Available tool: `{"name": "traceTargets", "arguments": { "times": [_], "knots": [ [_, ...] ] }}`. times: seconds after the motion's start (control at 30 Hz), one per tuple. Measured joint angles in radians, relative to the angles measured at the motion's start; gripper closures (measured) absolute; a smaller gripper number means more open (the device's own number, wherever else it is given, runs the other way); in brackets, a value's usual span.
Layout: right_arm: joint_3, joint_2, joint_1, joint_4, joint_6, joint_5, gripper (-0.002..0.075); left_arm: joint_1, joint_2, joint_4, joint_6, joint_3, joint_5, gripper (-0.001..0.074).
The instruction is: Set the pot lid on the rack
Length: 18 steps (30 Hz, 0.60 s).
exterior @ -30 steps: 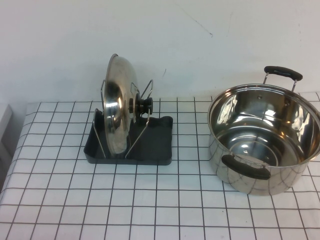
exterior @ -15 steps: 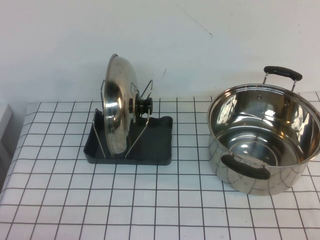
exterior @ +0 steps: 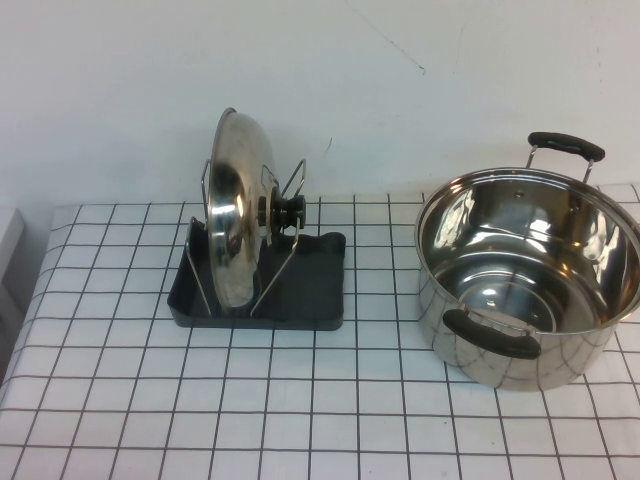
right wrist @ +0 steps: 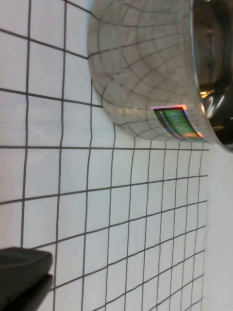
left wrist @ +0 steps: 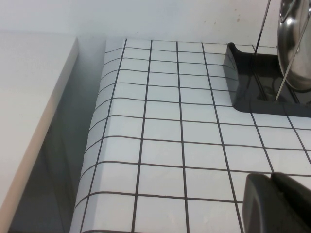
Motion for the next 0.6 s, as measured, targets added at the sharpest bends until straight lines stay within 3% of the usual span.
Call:
{"name": "traceTargets", "arguments": {
  "times": [0.6],
  "knots": [
    [0.0,0.0,0.0,0.0,0.011,0.0,0.0728,0.0,0.0,0.0,0.0,0.0,0.0,0.0736]
  ]
}}
